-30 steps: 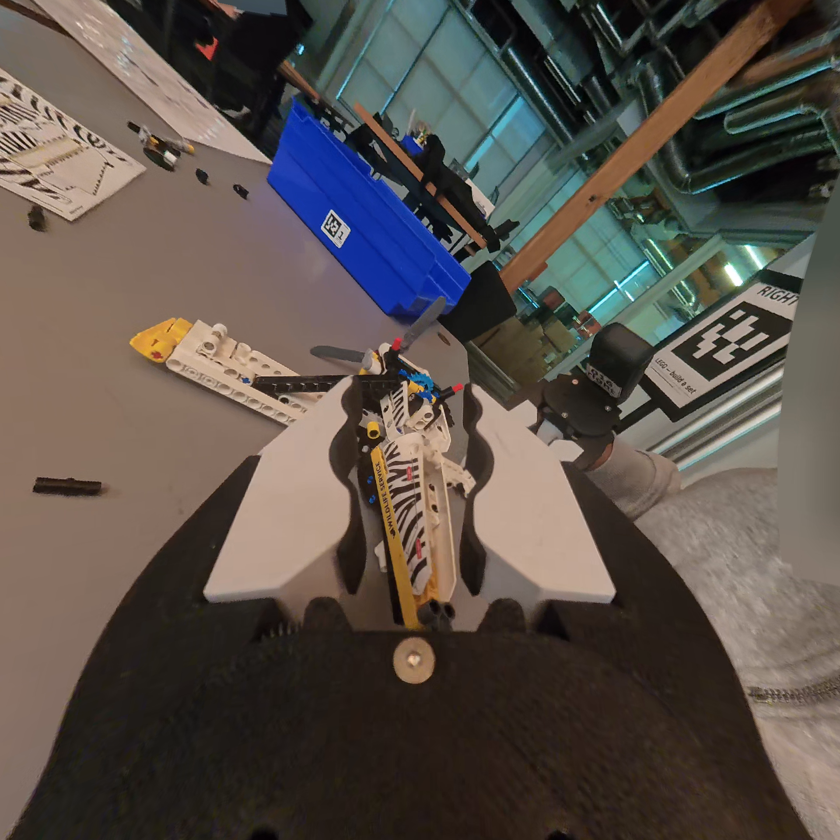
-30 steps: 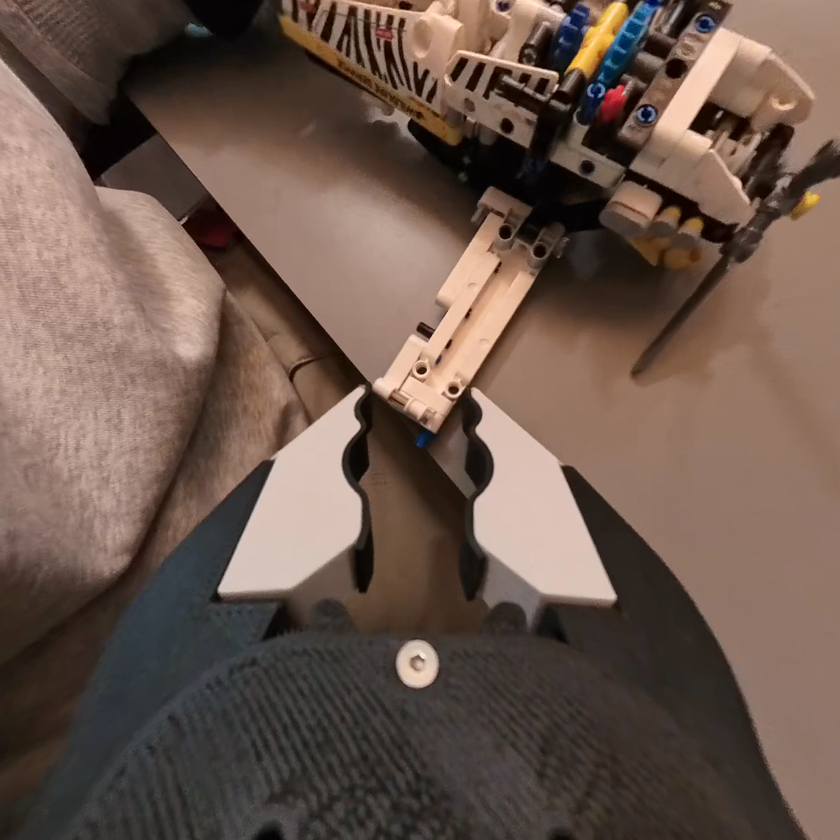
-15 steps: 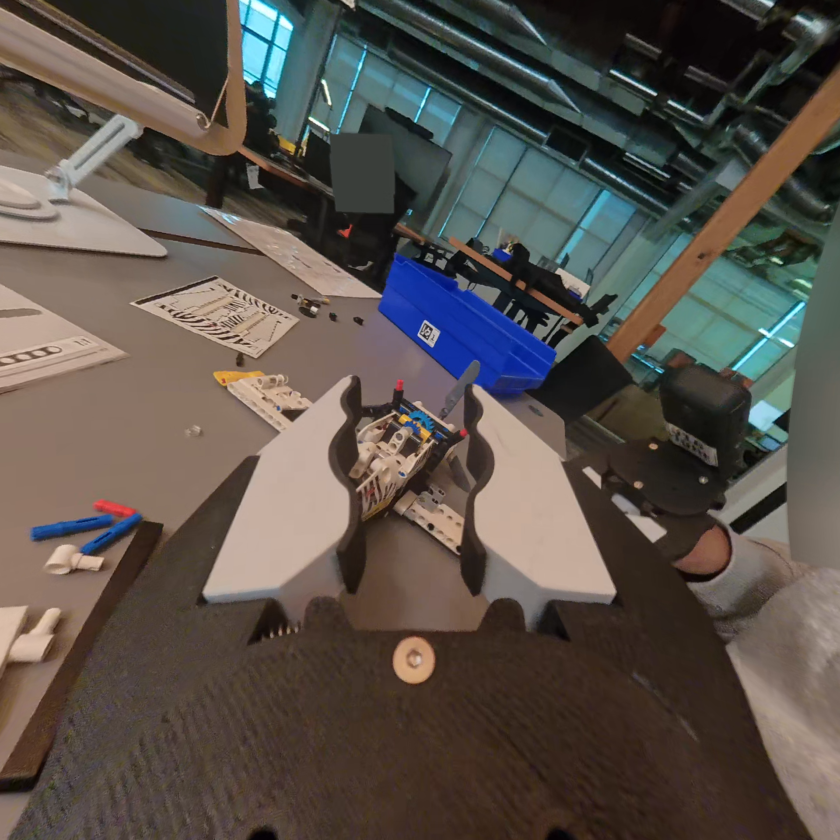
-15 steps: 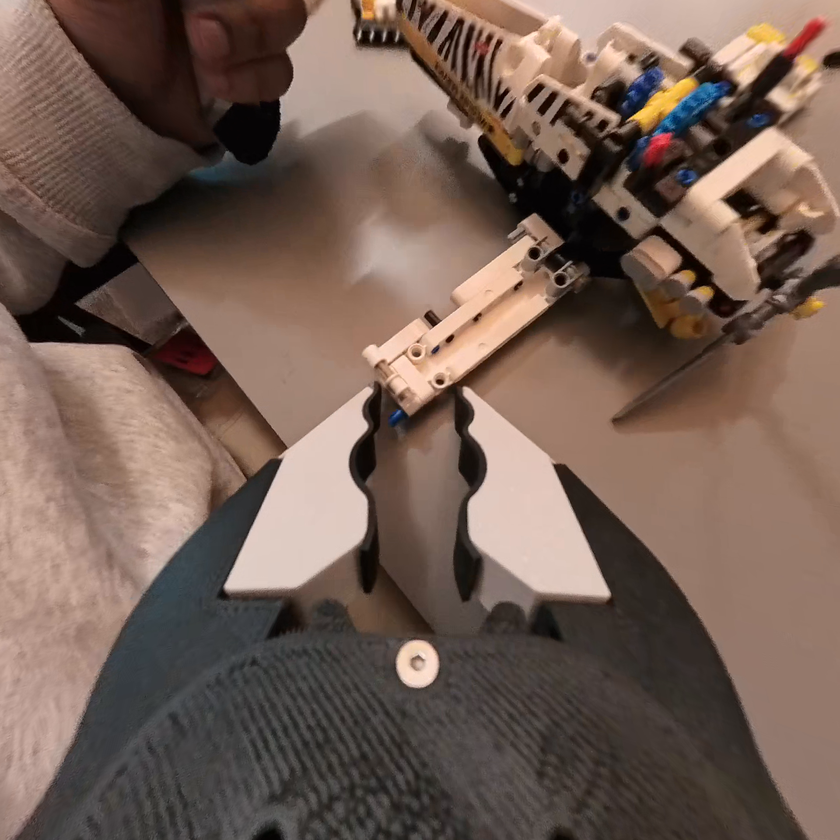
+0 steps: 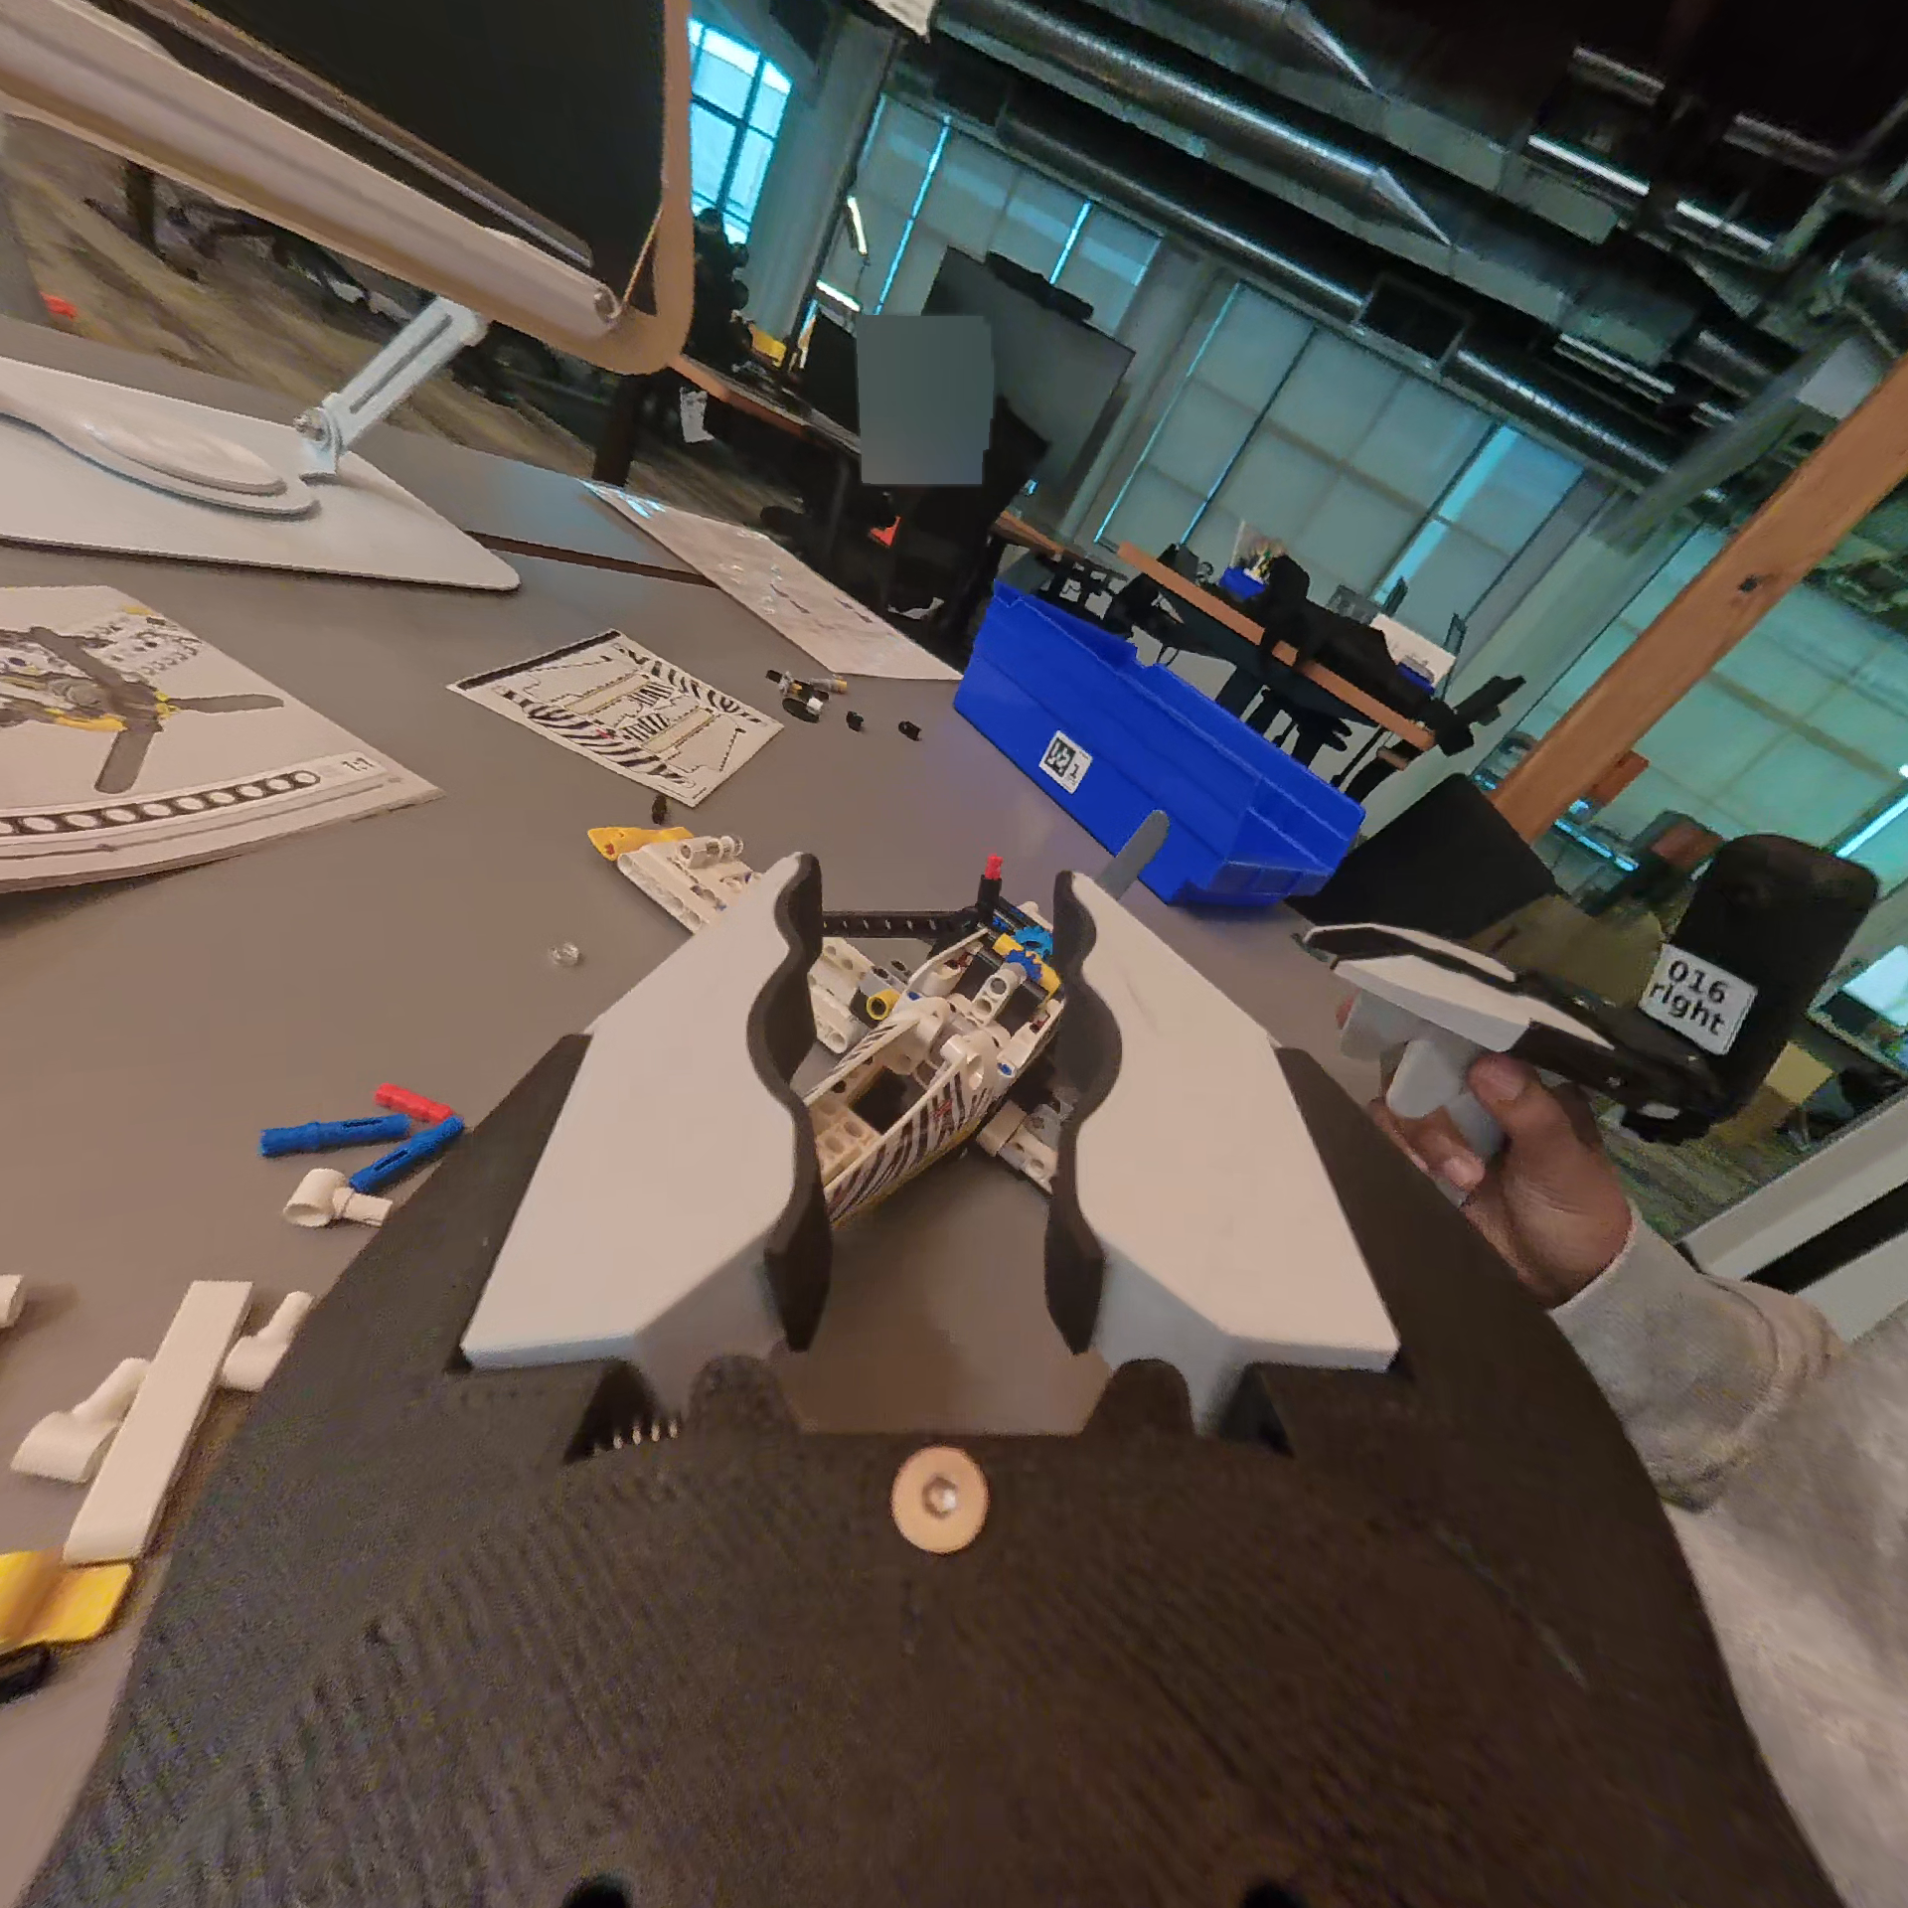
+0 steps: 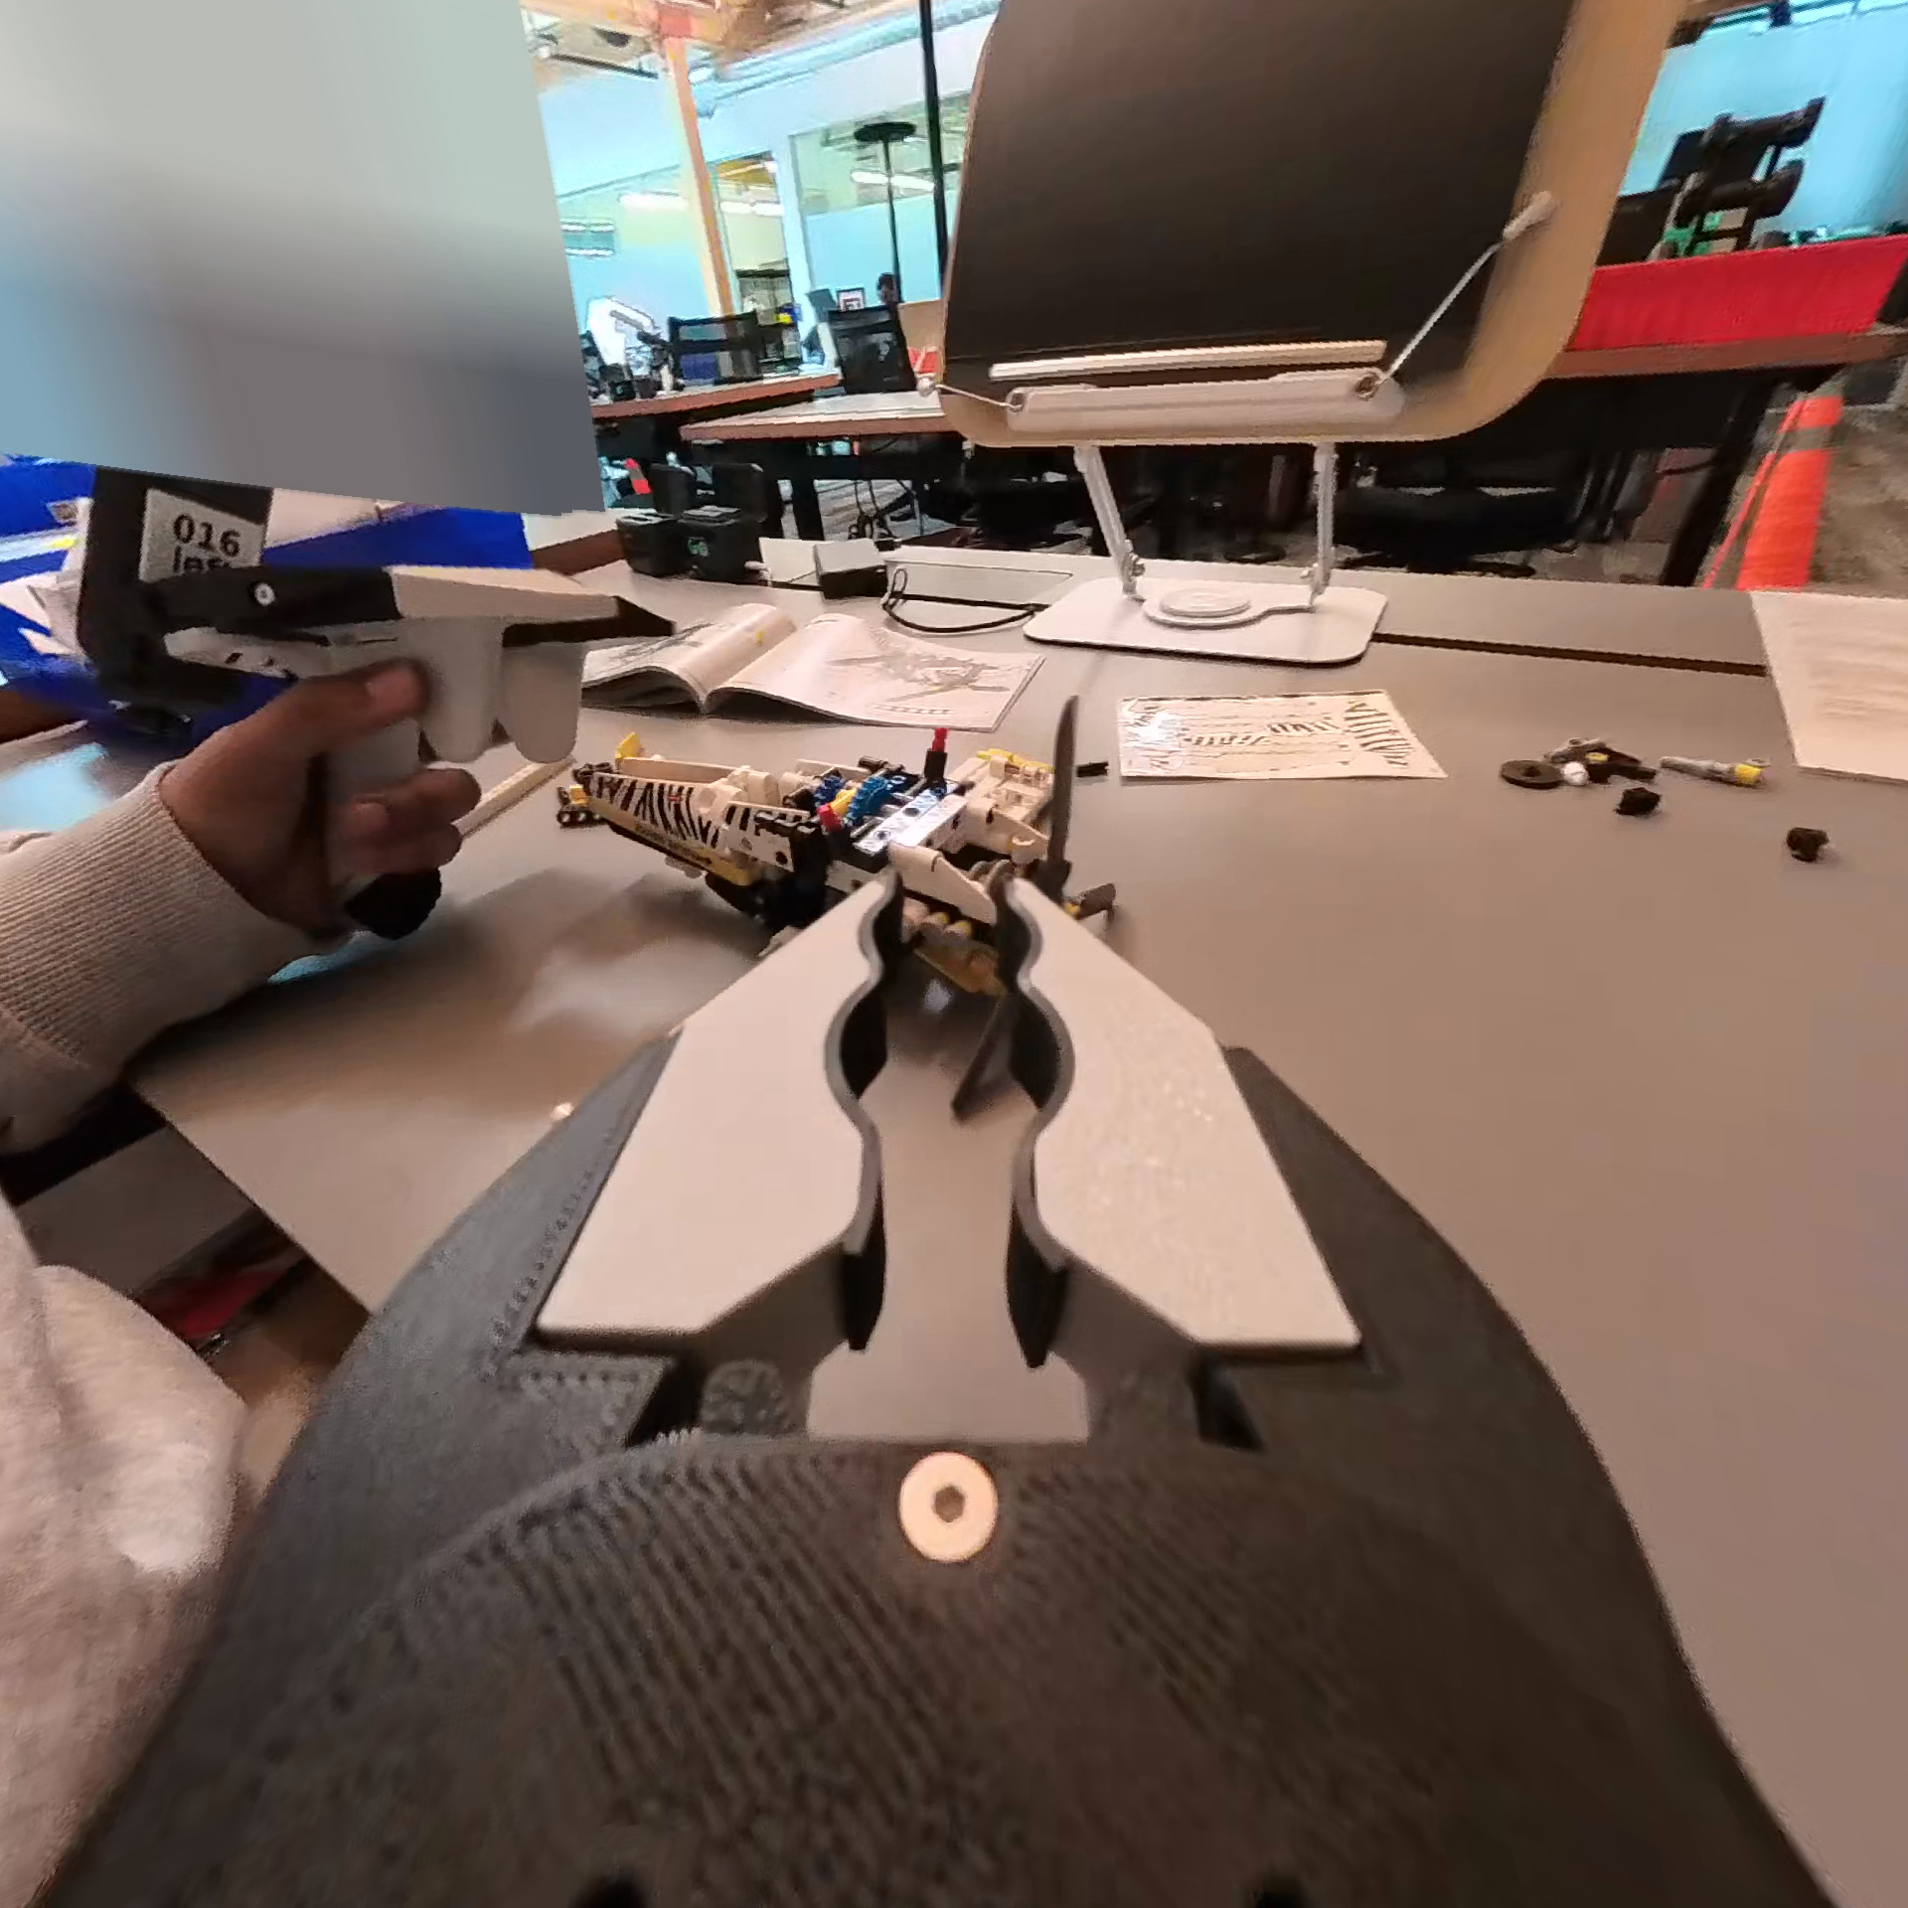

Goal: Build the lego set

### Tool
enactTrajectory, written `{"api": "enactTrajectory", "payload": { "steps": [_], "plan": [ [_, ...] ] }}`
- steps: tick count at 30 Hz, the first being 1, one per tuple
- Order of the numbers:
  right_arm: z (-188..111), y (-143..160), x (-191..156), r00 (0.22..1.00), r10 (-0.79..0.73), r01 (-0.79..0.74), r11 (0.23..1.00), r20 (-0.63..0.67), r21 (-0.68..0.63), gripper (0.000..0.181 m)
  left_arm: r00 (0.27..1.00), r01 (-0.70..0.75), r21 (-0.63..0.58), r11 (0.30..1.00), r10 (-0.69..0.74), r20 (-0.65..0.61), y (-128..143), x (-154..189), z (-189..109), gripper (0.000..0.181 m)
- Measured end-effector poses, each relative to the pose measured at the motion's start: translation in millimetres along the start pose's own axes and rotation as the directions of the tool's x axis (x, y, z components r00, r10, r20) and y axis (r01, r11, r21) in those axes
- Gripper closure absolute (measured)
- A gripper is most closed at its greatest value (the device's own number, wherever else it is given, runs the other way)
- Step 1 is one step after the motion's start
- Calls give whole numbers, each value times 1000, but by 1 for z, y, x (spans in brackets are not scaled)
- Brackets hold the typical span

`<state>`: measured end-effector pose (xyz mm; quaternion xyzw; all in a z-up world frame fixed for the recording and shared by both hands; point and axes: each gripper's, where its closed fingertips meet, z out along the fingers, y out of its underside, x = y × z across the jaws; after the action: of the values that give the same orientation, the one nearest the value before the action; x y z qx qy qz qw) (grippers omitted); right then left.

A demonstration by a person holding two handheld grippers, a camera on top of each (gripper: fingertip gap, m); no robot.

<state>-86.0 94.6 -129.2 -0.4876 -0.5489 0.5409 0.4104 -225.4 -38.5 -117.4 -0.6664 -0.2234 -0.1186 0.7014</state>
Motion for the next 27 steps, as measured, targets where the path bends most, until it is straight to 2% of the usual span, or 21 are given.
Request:
{"api": "enactTrajectory", "payload": {
  "steps": [4,7,9,17,27],
  "plan": [
    [7,9,6,998,55,-55,996,-4,-64,165,998,52,-28,998,-54,-41,5,3,2,138],
    [16,21,11,986,163,-159,974,16,-160,165,996,69,-40,997,-71,-47,8,2,2,138],
    [18,24,15,970,242,-232,956,35,-181,164,994,90,-40,995,-92,-59,7,2,1,138],
    [-5,-5,36,899,421,-429,902,117,48,171,981,162,-35,986,-164,-99,6,3,-2,138],
    [-2,-2,31,871,457,-465,885,180,3,162,978,176,-71,982,-182,-102,12,2,3,138]
  ]
}}
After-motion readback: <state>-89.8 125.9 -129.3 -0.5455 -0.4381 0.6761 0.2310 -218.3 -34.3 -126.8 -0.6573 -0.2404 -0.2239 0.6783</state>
